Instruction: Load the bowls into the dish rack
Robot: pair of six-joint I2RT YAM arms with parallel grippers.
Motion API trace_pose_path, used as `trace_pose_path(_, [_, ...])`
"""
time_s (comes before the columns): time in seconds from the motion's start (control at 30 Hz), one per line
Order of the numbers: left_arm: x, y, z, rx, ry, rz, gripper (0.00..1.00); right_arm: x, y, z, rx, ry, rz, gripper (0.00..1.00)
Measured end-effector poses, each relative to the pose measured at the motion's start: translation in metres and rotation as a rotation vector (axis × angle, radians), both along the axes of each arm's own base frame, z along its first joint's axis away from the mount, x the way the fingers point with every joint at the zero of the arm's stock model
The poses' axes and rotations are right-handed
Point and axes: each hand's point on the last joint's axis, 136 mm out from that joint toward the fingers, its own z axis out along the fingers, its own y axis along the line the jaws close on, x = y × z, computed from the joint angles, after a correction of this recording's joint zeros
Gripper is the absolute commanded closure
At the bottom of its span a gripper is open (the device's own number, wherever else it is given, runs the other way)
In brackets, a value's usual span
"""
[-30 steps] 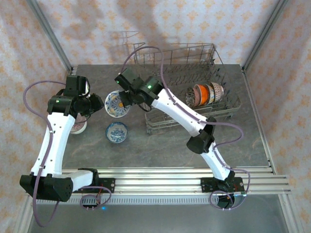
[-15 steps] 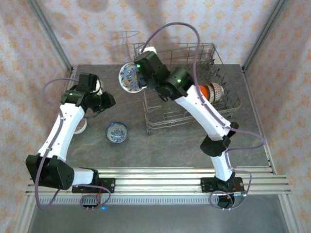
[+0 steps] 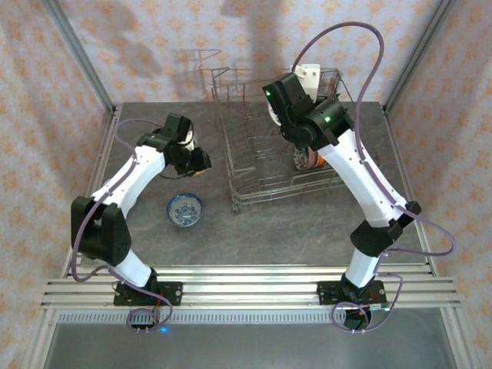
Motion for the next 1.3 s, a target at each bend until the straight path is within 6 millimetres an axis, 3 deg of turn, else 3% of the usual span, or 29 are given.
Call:
trace_pose_path(0.2, [0.009, -0.013, -0.015, 0.006, 0.027, -0.053, 0.77, 0.014, -0.029, -0.043, -0.141, 0.086, -0.147, 1.0])
trace_pose_path(0.47, [0.006, -0.037, -0.03, -0.016, 0.063, -0.13, 0.8, 0.038, -0.028, -0.108, -0.323, 0.244, -0.214, 1.0])
trace_pose_path(0.57, [0.001, -0.047, -0.031, -0.026, 0.07, -0.158, 0.81, 0.048, -0.026, -0.123, -0.377, 0.284, -0.232, 1.0])
trace_pose_path(0.83, [-0.002, -0.056, -0.032, -0.032, 0.079, -0.16, 0.81, 0.051, -0.031, -0.132, -0.467, 0.341, -0.259, 1.0])
trace_pose_path(1.13, [-0.018, -0.086, -0.032, -0.042, 0.092, -0.204, 0.81, 0.046, -0.047, -0.143, -0.527, 0.387, -0.295, 1.0])
trace_pose_path(1.3, [-0.018, -0.087, -0.033, -0.026, 0.088, -0.201, 0.79, 0.047, -0.054, -0.152, -0.569, 0.414, -0.307, 1.0])
